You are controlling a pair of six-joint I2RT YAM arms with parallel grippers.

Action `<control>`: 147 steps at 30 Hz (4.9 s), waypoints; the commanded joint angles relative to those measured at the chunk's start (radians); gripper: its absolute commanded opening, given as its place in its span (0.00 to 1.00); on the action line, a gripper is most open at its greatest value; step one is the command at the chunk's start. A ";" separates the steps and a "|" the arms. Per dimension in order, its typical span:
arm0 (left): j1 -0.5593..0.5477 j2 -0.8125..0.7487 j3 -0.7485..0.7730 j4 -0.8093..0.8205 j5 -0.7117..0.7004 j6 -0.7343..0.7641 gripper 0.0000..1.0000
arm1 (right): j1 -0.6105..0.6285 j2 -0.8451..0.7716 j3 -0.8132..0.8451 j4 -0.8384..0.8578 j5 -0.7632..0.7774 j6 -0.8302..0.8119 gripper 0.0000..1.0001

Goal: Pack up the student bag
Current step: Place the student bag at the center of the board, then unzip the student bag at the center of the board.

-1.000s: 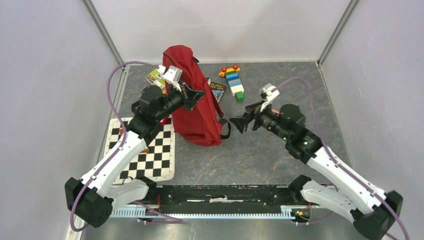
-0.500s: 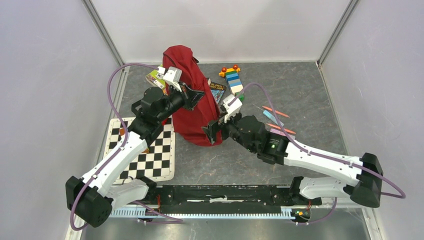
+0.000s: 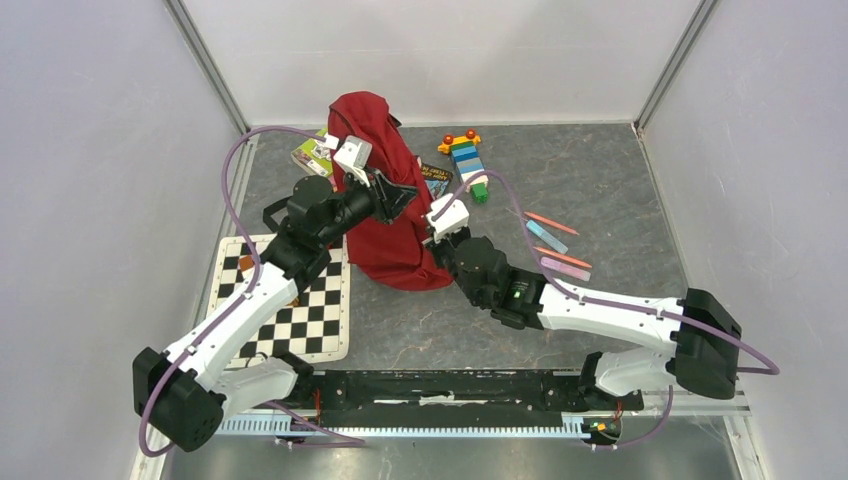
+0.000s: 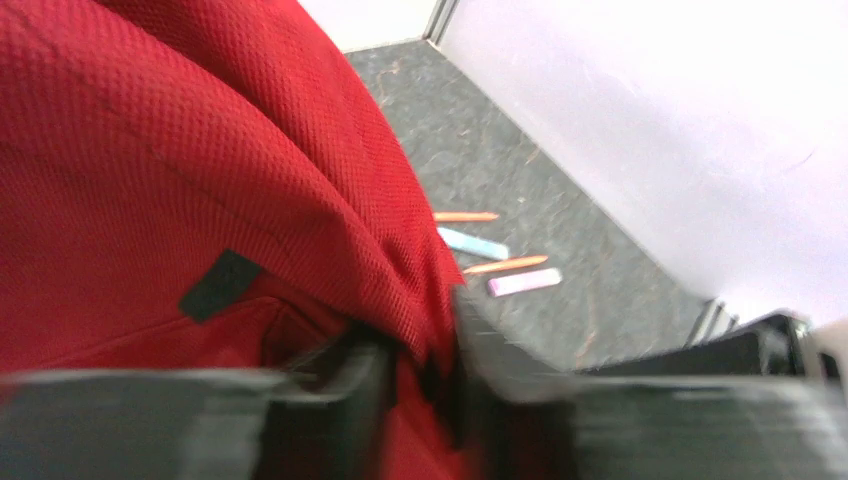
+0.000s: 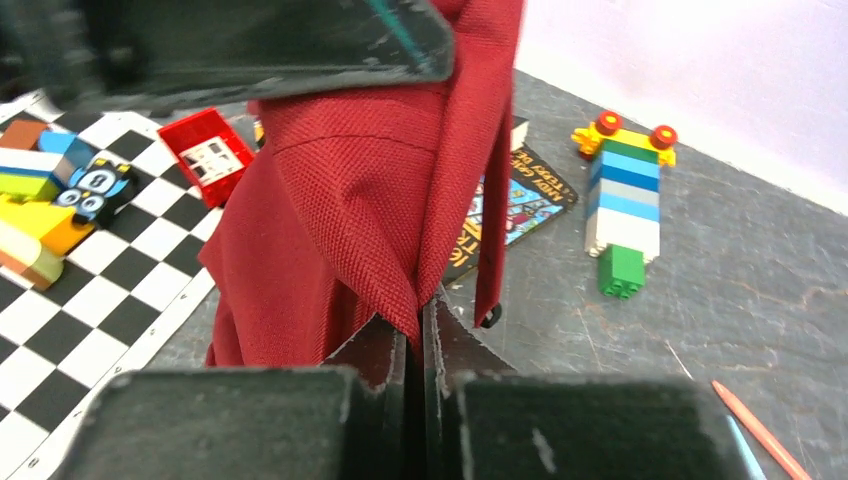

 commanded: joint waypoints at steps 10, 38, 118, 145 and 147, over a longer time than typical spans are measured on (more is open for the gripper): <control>0.039 -0.230 0.081 -0.241 -0.228 0.341 1.00 | -0.150 -0.414 -0.205 0.167 -0.403 0.028 0.00; 0.165 -0.431 0.055 -0.435 -0.075 0.639 1.00 | -0.239 -0.526 0.058 -0.323 -1.105 0.217 0.00; -0.156 0.643 0.264 -0.304 -0.415 -0.039 0.45 | -0.319 -0.429 -0.224 -0.475 -0.303 0.429 0.94; -0.299 0.685 0.295 -0.428 -0.872 0.103 0.34 | -0.319 -0.610 -0.345 -0.554 -0.230 0.481 0.94; -0.299 0.680 0.296 -0.445 -0.910 0.102 0.34 | -0.319 -0.600 -0.335 -0.554 -0.241 0.466 0.94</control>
